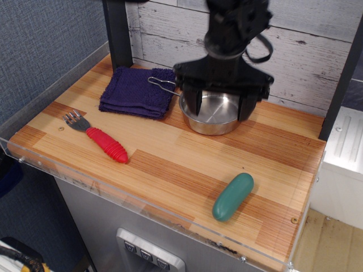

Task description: Move the pickle straight back to the wall

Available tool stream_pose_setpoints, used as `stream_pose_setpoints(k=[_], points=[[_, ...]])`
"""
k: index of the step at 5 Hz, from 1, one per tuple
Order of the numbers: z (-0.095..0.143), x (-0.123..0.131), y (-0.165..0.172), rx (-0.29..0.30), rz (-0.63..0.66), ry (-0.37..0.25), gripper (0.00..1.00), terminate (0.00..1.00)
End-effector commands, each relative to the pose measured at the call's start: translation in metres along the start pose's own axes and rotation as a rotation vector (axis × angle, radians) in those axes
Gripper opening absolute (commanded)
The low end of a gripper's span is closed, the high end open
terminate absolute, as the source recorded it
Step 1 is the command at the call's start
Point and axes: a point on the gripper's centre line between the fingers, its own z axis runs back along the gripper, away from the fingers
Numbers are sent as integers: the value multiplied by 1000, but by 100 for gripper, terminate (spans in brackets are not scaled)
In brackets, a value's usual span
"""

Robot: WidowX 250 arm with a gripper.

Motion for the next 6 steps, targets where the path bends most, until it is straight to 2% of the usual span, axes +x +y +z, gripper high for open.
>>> stream_pose_setpoints(k=[1, 2, 5, 6], points=[[12, -57, -8, -207, -386, 26, 100, 0], [1, -67, -11, -195, -453, 89, 100, 0], [-26, -90, -34, -191, -536, 181, 100, 0], [-29, -94, -33, -152, -523, 175, 0, 0]])
